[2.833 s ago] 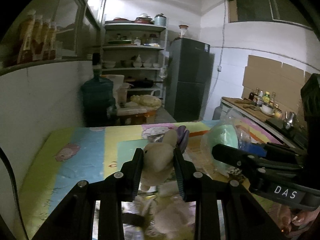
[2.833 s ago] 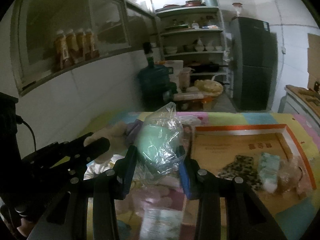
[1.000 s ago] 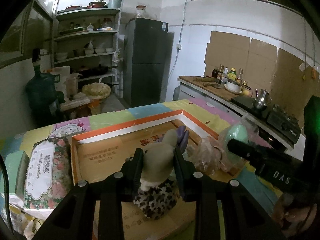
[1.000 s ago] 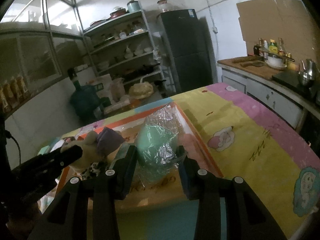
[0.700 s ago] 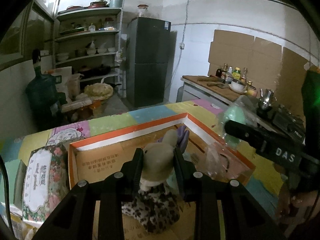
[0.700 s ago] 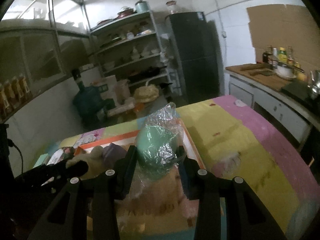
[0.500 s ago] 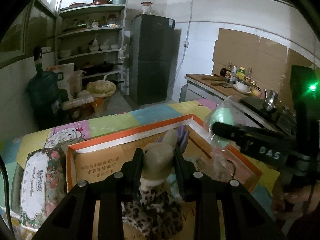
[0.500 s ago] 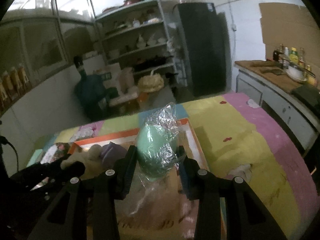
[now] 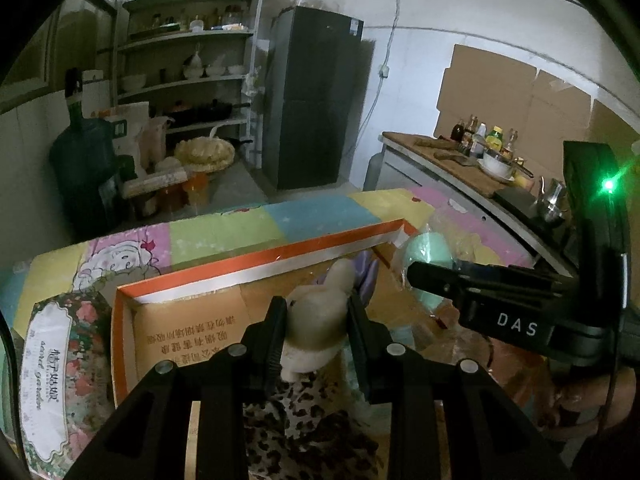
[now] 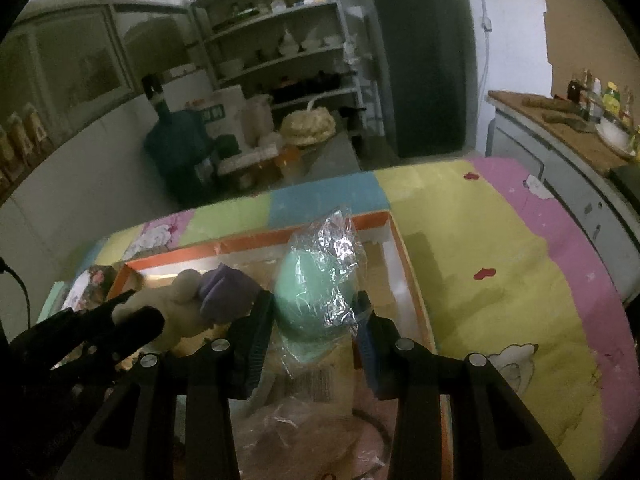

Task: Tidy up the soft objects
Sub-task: 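Lower the bunny and bag into the tray and open both tools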

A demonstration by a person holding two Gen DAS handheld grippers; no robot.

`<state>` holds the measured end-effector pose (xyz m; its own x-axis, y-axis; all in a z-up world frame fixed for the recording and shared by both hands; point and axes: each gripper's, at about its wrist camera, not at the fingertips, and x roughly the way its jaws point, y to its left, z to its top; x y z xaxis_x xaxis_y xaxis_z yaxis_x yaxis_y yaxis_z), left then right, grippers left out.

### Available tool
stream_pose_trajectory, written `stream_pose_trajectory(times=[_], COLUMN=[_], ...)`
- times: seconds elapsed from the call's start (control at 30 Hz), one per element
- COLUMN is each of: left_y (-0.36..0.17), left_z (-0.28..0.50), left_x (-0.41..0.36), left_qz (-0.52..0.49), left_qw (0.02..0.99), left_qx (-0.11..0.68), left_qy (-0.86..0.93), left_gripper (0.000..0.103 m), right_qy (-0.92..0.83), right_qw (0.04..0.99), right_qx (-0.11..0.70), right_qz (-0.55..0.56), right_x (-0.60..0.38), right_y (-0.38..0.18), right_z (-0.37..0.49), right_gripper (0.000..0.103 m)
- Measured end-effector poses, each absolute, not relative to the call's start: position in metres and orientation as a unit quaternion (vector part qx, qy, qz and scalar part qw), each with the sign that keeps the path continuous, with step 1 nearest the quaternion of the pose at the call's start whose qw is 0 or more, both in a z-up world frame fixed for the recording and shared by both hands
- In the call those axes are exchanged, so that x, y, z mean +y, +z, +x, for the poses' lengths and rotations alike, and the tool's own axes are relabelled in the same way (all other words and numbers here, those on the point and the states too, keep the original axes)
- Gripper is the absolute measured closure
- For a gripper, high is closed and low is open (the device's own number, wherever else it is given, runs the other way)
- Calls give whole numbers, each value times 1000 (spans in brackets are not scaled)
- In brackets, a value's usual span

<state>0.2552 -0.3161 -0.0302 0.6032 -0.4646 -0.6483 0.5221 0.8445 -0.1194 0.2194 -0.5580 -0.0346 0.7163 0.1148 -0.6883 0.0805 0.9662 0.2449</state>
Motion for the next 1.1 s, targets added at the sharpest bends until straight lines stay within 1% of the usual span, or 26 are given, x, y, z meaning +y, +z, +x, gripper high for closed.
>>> stream_pose_trajectory(times=[0.23, 0.4, 0.5, 0.53, 0.57, 0.67, 0.7, 0.93, 0.97, 1.0, 1.03, 1.1], left_y=[-36, -38, -38, -37, -37, -34, -33, -28, -27, -25, -24, -21], left_z=[261, 261, 261, 261, 261, 260, 259, 254, 252, 251, 249, 248], left_x=[-320, -321, -321, -321, -321, -319, -318, -322, -323, -323, -322, -322], left_qz=[43, 39, 39, 38, 37, 32, 31, 40, 40, 40, 40, 39], left_qw=[890, 887, 887, 888, 888, 891, 892, 894, 895, 896, 896, 897], left_qx=[362, 366, 367, 367, 366, 362, 361, 353, 352, 350, 348, 345], left_qy=[-274, -278, -276, -276, -275, -272, -272, -272, -271, -271, -271, -273], left_gripper=[70, 68, 62, 57, 53, 49, 48, 47, 47, 47, 47, 47], right_qy=[17, 17, 16, 15, 14, 15, 15, 14, 13, 13, 14, 14], right_qw=[907, 903, 902, 902, 902, 904, 904, 909, 911, 912, 914, 917], right_qx=[401, 408, 412, 412, 411, 406, 404, 385, 380, 376, 370, 360], right_qz=[127, 130, 128, 128, 128, 136, 139, 157, 161, 164, 168, 172], right_x=[-555, -556, -556, -555, -555, -556, -557, -562, -563, -563, -563, -563], right_y=[-47, -50, -50, -50, -50, -49, -48, -41, -38, -36, -33, -28], right_z=[229, 231, 232, 232, 231, 228, 226, 213, 210, 208, 205, 199], right_gripper=[62, 59, 58, 57, 54, 46, 45, 44, 40, 33, 31, 31])
